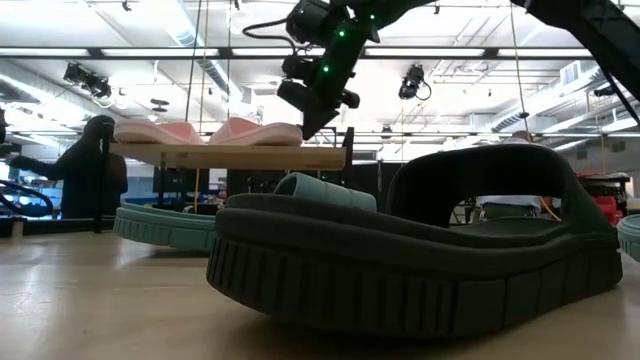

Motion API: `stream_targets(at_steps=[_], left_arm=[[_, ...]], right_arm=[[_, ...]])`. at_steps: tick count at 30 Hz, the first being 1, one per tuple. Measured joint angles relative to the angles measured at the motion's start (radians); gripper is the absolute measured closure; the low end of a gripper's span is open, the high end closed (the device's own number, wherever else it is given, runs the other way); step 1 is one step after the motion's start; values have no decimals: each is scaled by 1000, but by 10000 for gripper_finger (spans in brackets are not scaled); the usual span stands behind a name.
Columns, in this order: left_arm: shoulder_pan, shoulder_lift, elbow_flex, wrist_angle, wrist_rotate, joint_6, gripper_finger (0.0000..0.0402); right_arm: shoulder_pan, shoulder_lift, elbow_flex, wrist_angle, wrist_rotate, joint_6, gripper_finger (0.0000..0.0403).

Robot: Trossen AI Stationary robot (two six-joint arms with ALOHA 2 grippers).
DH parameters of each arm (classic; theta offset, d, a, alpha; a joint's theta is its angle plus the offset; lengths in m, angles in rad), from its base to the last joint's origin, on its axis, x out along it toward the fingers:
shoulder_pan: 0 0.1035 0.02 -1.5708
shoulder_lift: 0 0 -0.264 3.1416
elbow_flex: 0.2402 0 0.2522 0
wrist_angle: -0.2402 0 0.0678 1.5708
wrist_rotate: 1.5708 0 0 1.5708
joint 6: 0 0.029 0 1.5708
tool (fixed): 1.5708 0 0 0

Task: Pick and place slides into the shelf
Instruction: Put the pink slide on the shelf

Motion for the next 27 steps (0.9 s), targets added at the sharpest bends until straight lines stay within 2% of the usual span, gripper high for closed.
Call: stream_targets(at_steps=[8,16,24,27], left_arm=[[0,0,0,0,0,0,385],[0,0,0,0,0,0,375],[0,0,0,0,0,2,384],[0,0,0,0,0,1,385]], right_arm=[[1,0,0,-43,0,60,403],[16,9,0,-61,-29,92,403],[47,8,0,24,-70,80,403],[48,8,0,65,-131,76,403]])
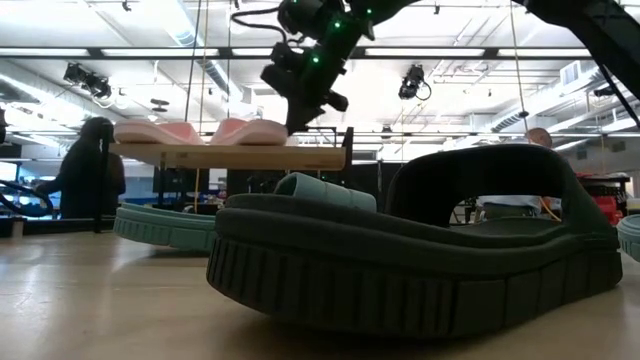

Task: Pick and place slides into the shelf
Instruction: Put the pink slide on the shelf

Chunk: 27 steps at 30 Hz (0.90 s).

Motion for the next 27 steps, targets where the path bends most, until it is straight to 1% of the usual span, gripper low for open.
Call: stream_targets(at_steps=[8,10,11,13,15,21,23,27], left_arm=[[0,0,0,0,0,0,375],[0,0,0,0,0,0,377],[0,0,0,0,0,0,378],[0,0,0,0,0,-1,382],[0,0,0,0,0,-1,385],[0,0,0,0,0,1,387],[0,0,0,0,0,13,384],[0,0,0,-1,0,26,378]], right_arm=[[13,0,0,116,-21,-11,403],[13,0,0,115,-17,-30,403],[13,0,0,112,-4,-54,403],[13,-2,0,106,58,-92,403],[16,-12,0,74,113,-98,403],[17,-77,2,-164,63,-116,403],[17,-92,2,-210,46,-140,403],[8,-107,2,-209,-88,-172,403]])
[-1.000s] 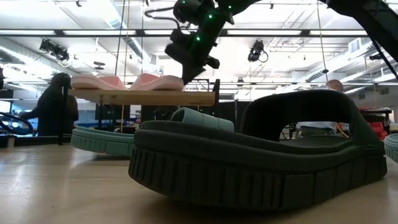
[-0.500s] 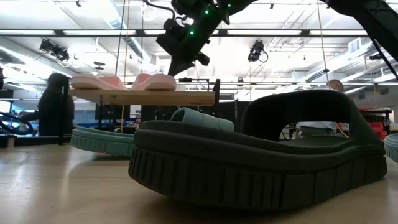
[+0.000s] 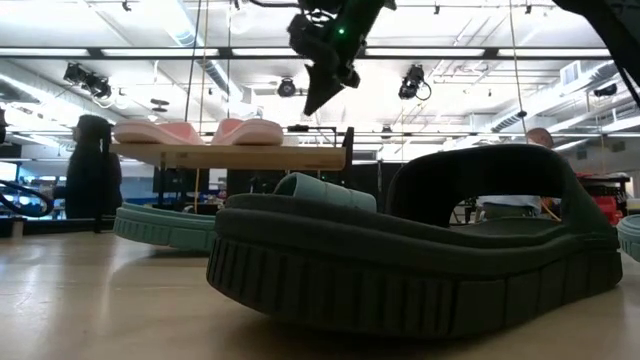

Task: Pick and place slides into the shelf
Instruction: Put the pink slide on the shelf

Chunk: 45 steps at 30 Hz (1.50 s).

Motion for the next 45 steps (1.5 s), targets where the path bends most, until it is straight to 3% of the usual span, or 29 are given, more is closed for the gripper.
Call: stream_targets(at_steps=[35,45], left_arm=[[0,0,0,-1,11,3,379],[0,0,0,0,11,11,387]], right_arm=[[-15,115,0,171,-26,39,403],[-18,149,1,411,-95,30,403]])
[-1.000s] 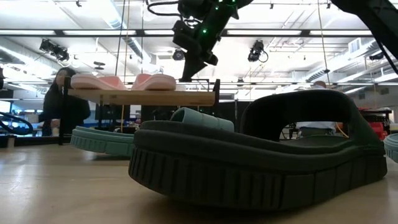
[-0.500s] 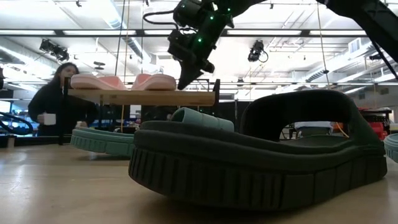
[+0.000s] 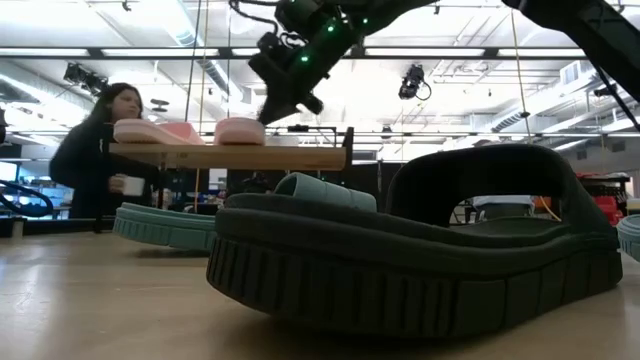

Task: Pick and place slides into the shelf
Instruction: Put the pink slide on the shelf

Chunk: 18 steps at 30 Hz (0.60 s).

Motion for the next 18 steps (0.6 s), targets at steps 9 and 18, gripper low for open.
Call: stream_targets(at_steps=[9,18], left_arm=[[0,0,0,0,0,-2,379],[0,0,0,-1,0,4,385]], right_arm=[[11,12,-1,30,69,-105,403],[-2,-27,-2,-21,99,-128,403]])
